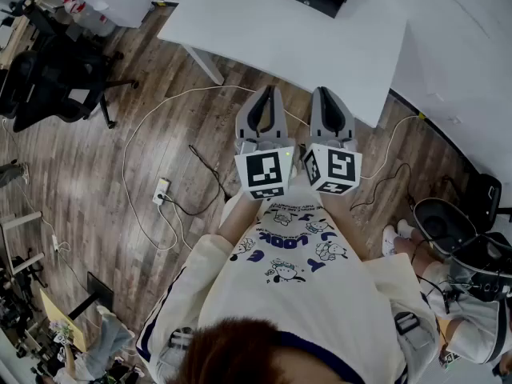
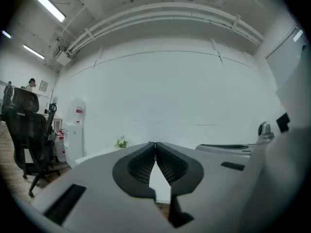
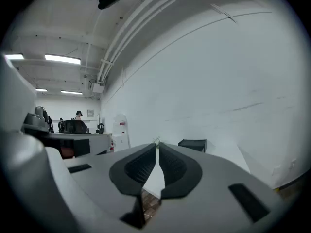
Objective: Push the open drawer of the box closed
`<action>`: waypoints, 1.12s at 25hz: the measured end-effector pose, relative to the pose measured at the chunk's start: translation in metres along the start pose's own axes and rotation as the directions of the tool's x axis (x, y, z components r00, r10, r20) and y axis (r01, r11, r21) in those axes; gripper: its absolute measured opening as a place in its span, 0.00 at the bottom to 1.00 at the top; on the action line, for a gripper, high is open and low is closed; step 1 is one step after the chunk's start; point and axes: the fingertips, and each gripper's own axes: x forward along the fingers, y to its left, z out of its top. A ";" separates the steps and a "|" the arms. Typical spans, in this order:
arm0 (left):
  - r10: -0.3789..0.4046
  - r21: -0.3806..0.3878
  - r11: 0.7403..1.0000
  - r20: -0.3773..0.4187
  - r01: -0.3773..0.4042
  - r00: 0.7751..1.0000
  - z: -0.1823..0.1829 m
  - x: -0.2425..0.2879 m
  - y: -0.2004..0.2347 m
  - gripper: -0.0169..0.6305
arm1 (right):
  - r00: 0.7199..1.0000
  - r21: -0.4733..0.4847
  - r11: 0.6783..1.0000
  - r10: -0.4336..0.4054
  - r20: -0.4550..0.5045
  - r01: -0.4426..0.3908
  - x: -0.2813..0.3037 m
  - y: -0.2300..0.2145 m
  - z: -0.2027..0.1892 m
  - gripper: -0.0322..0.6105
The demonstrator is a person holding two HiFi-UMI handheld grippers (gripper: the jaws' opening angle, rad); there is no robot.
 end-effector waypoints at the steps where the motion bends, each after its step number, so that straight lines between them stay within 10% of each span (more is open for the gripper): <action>1: 0.001 0.001 1.000 0.001 -0.001 1.000 0.000 0.001 0.000 0.06 | 1.000 0.000 1.000 0.001 0.001 -0.001 0.001 -0.001 0.000 0.11; 28: 0.032 0.026 0.999 -0.017 -0.031 0.999 -0.011 0.044 -0.032 0.06 | 0.997 0.049 0.998 0.053 -0.048 -0.050 0.027 -0.046 -0.013 0.12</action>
